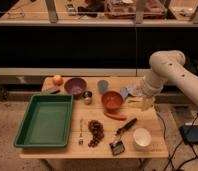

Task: Place brush in paper cup

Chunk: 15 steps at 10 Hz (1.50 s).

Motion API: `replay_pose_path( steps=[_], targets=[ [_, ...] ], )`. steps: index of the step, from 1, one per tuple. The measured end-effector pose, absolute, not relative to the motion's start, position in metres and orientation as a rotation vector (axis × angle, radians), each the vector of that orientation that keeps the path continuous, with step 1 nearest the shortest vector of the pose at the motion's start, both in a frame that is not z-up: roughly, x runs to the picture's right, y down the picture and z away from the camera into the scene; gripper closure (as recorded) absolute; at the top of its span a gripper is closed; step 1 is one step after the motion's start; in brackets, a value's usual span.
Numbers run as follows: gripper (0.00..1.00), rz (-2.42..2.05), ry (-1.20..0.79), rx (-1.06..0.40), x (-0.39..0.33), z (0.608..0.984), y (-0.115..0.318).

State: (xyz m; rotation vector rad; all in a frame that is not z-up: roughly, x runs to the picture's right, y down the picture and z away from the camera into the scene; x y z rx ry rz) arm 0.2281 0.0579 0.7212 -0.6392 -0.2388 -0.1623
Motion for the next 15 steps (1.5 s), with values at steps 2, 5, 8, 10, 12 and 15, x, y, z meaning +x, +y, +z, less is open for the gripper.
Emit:
replay_pose_path(
  steps=[2,5,8,10,12,15],
  targets=[
    [0.35,-0.163,-0.239,-0.64,0.228,0.721,0.058],
    [0.35,-0.216,-0.295,-0.652,0.223,0.725,0.053],
    [0.35,-0.27,-0.366,-0.697,0.209,0.75,0.063],
    [0.35,-0.285,-0.352,-0.719,0.198,0.771,0.08],
    [0.35,-0.29,-0.333,-0.737,0.195,0.787,0.092],
    [0.35,-0.297,-0.296,-0.763,0.19,0.805,0.103]
  ],
)
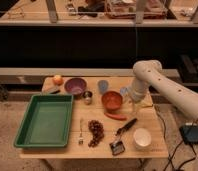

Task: Place brush in paper cup

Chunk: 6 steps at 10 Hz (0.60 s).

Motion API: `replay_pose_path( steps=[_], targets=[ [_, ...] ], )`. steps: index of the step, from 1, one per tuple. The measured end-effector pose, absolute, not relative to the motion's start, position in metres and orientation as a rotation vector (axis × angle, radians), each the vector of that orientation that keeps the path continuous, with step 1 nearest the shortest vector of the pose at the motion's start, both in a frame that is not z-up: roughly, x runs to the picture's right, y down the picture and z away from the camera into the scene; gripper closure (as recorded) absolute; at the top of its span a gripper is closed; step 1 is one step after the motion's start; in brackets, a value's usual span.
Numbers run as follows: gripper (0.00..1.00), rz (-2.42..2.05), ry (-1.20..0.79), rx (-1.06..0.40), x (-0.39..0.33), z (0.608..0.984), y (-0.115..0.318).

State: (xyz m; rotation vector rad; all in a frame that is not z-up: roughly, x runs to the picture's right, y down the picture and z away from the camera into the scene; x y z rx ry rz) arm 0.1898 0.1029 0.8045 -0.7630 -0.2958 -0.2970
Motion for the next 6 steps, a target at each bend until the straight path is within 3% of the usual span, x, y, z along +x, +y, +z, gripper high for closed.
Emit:
replay_pose_path(
  steps=[6],
  targets=[
    [0.35,-0.309,-0.195,-0.777,0.189,0.827,0.132]
  ],
)
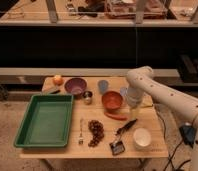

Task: Place brush in paper cup

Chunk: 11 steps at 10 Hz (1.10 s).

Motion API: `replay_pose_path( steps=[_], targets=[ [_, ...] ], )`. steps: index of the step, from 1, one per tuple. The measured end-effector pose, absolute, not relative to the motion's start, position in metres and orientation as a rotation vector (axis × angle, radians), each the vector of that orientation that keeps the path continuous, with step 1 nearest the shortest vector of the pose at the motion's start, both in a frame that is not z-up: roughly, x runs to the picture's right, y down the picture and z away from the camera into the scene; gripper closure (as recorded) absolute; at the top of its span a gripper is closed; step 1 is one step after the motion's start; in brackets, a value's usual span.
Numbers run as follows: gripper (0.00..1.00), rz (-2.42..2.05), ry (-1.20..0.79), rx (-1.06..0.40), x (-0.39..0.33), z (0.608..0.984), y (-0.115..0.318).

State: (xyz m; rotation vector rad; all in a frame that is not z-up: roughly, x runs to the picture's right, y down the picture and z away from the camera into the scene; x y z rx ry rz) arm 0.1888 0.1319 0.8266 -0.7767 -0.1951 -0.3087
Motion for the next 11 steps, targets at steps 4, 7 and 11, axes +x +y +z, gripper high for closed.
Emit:
replay_pose_path(
  steps=[4,7,11],
  targets=[
    [0.35,-0.294,-0.201,-0.789,0.1939,0.822,0.1447],
    [0.35,-0.297,-0.202,-0.79,0.1921,0.8221,0.1441],
    [0.35,-0.297,-0.2,-0.791,0.1926,0.8222,0.1451]
  ],
)
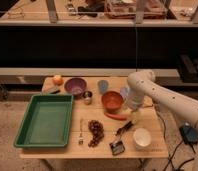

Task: Place brush in paper cup

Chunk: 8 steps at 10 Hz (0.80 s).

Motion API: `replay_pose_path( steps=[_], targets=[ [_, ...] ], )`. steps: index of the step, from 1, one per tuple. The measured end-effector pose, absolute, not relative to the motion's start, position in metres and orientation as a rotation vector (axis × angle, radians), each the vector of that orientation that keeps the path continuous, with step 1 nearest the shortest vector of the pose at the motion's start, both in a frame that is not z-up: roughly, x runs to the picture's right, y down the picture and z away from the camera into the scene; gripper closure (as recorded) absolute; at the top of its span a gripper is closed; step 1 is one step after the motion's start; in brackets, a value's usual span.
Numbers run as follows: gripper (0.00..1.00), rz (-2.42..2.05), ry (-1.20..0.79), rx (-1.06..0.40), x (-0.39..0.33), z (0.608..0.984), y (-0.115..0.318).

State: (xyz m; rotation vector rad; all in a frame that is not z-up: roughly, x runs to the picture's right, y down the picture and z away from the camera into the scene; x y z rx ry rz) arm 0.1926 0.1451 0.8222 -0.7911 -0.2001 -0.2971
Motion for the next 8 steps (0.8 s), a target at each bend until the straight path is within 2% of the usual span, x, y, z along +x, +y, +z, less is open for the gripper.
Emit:
replay_pose_path(
  steps=[8],
  targets=[
    [0.35,-0.362,-0.267,-0.855,0.188,0.83,0.19]
  ],
)
